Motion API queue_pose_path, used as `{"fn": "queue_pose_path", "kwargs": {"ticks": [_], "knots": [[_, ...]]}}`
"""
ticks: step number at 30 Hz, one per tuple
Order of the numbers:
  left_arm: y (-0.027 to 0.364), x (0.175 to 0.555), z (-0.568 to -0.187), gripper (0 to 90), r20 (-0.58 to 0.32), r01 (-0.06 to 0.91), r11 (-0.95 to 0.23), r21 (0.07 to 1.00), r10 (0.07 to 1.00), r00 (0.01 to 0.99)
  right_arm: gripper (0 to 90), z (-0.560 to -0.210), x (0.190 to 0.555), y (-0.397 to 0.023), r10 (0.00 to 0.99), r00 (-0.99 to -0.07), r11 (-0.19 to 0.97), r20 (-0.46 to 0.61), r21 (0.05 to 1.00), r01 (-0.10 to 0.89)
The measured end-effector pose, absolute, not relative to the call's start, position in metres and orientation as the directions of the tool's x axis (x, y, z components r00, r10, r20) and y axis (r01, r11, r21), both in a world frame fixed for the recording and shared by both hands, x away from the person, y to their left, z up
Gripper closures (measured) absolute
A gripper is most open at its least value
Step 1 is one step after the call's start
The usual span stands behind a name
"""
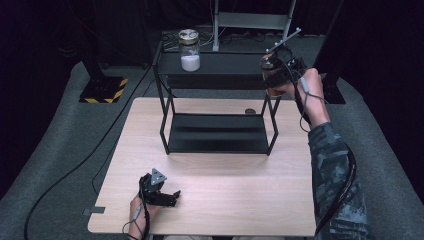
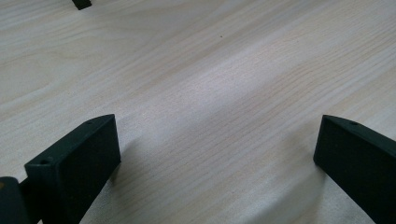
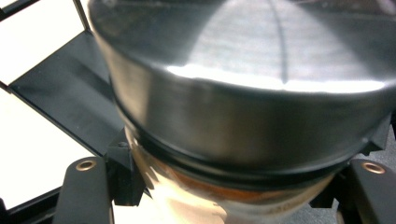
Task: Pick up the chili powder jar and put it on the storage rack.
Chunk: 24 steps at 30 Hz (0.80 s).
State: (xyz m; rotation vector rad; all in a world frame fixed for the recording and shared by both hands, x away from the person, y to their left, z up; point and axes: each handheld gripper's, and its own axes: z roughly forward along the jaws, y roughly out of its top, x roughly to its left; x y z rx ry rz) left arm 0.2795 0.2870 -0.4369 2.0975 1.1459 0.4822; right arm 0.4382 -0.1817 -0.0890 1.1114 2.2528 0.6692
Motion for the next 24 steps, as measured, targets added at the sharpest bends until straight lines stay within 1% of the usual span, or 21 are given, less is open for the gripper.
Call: {"fn": "queue_pose_path", "kwargs": {"ticks": [18,24], "knots": [[0.287,0.279,-0.437,0.0,-0.004,0.585,-0.373,0.72,0.841,0.542,30.7,-0.087,0.426,-0.185,0.86,-0.461,0.451,-0.218,0.749,0.487],[0.287,0.279,-0.437,0.0,-0.004,0.585,-0.374,0.72,0.841,0.542,30.7,-0.087,0.426,-0.183,0.864,-0.453,0.441,-0.219,0.762,0.474]]}}
